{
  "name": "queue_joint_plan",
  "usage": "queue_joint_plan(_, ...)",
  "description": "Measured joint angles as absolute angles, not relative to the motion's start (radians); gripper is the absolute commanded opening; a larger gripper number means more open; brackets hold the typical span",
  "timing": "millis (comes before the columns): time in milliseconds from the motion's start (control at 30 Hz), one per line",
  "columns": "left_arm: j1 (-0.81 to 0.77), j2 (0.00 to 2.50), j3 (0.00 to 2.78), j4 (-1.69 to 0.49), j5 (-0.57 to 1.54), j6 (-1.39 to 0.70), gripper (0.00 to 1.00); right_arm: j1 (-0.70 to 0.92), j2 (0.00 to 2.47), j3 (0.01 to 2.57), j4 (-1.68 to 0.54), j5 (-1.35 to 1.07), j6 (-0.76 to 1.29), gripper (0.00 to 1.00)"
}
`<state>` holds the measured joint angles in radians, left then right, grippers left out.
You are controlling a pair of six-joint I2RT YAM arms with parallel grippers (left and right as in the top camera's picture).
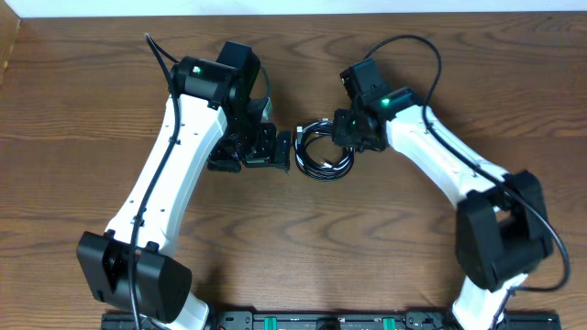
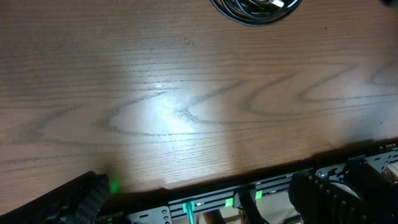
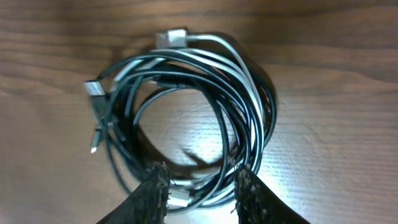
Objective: Untangle cables
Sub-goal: 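Lower the right gripper onto the coil and grasp a black cable strand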
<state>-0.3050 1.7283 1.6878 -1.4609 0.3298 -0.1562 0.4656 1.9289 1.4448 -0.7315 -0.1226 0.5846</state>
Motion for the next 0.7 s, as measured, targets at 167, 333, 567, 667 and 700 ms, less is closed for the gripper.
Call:
queue_joint_plan(167, -0.305, 1.728, 1.688, -1.461, 0.33, -0.156, 0.98, 0.466, 2.013, 1.445, -0.722, -0.122, 0.601, 0.41)
queue_joint_plan(333, -0.305, 1.728, 1.688, -1.461, 0.33, -0.156, 0.98, 0.464, 2.043, 1.445, -0.721, -0.123, 0.614, 0.42)
queue_joint_plan(567, -0.305, 1.728, 1.688, -1.461, 0.33, -0.156, 0.98, 0.466, 2.043, 1.445, -0.721, -0.131, 0.621, 0.35)
queue_joint_plan(667, -0.305, 1.728, 1.688, -1.461, 0.33, -0.156, 0.98, 0.469, 2.043, 1.445, -0.721, -0.132, 0.621, 0.33)
queue_joint_plan(700, -0.305, 1.728, 1.688, -1.461, 0.33, -0.156, 0.98, 0.472, 2.043, 1.445, -0.721, -0.132, 0.621, 0.32)
